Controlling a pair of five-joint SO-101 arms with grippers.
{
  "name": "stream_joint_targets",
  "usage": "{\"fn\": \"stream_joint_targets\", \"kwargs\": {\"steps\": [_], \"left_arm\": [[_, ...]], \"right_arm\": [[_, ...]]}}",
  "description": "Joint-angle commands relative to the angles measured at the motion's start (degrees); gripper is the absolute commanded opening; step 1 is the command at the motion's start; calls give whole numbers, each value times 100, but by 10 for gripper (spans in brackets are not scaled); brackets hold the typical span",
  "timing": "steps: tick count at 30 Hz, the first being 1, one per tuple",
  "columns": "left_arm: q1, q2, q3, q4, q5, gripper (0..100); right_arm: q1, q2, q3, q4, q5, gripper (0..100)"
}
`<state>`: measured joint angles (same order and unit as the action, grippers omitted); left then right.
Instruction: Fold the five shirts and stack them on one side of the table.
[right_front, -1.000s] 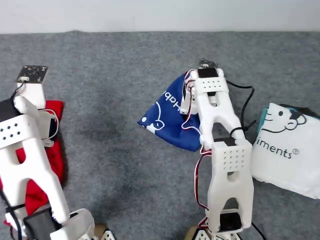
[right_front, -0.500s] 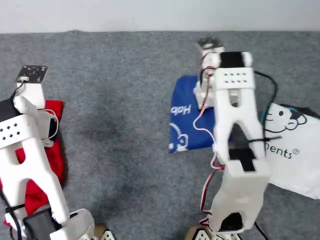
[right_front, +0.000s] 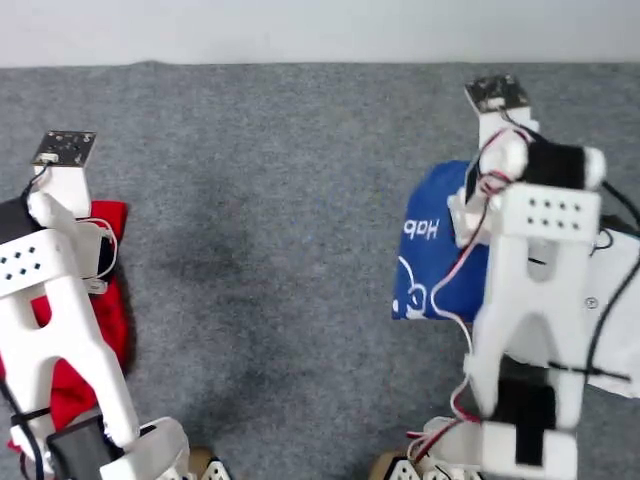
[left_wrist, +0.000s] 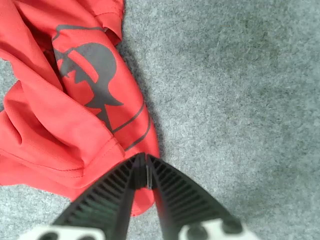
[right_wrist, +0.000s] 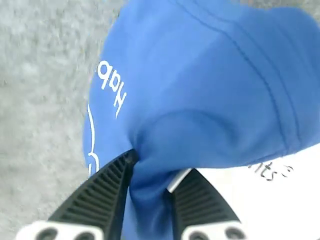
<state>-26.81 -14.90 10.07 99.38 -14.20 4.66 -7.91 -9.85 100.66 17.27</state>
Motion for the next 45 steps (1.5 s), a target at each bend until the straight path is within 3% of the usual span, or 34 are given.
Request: {"fn": "stream_joint_targets", "kwargs": {"steps": [1, 10, 21, 32, 38, 45], "left_arm": [[-18, -193, -13, 9, -18, 5], [-9, -193, -13, 18, -18, 5], [-9, -202, -13, 26, -18, 5], [-9, -193, -13, 18, -18, 5], [-9, -193, -13, 18, -26, 5], [-9, -193, -13, 18, -35, 5]], "right_arm": [[382, -804, 202, 224, 510, 9], [1429, -927, 308, -22, 2514, 9], [2958, -215, 721, -1262, 3455, 9], [3758, 884, 721, -1886, 3596, 18], [3925, 567, 440, -1279, 3270, 280], [3213, -312, -97, -760, 2259, 291]]}}
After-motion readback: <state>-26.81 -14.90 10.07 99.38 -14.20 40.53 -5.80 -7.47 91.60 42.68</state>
